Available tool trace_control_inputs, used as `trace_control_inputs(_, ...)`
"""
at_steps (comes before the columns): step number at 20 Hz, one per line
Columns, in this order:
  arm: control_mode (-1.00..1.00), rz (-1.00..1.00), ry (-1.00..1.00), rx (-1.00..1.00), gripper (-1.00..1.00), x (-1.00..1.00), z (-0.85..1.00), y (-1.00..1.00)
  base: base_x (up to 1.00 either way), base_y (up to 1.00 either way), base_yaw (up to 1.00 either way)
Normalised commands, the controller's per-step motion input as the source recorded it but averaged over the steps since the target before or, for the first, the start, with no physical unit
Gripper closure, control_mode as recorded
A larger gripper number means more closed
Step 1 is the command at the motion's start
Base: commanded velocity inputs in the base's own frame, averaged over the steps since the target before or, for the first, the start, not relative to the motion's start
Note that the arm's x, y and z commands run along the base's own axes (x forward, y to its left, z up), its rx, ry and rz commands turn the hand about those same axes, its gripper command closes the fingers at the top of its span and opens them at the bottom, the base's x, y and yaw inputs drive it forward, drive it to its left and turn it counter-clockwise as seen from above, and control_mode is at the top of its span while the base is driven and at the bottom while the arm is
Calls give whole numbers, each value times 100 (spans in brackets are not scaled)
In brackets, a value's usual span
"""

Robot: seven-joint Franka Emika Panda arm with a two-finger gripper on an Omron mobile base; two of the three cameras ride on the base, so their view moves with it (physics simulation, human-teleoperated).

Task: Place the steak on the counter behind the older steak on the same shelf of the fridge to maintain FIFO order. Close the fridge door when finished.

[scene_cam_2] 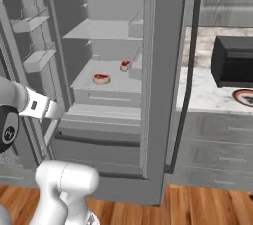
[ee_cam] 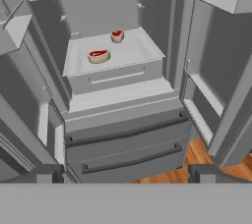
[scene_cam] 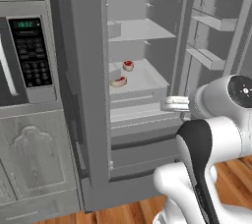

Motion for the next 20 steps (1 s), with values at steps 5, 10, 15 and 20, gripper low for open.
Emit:
trace_control_inputs(5, 100, 0, 0, 0, -100, 0, 0, 0, -27, 4, 7)
trace_control_inputs(10, 100, 0, 0, 0, -100, 0, 0, 0, 0, 0, 4)
trace_control_inputs(15, 100, 0, 0, 0, -100, 0, 0, 0, 5, 0, 1)
trace_control_inputs(20, 100, 0, 0, 0, -100, 0, 0, 0, 29, 0, 3)
